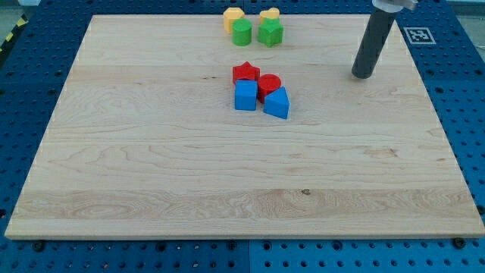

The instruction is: Move your arm to the top right of the red circle

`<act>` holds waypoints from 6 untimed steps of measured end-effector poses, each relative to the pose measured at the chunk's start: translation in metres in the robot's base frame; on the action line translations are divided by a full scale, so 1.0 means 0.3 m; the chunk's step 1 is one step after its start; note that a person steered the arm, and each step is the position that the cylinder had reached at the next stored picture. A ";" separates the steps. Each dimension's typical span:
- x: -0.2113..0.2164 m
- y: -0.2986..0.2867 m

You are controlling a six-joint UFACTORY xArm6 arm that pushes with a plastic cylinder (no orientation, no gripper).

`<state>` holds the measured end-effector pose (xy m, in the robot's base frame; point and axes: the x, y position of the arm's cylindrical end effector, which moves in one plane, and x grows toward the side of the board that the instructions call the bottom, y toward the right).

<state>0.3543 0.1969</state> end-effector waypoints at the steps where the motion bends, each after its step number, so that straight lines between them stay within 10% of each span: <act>1: 0.000 0.000; 6: -0.031 -0.067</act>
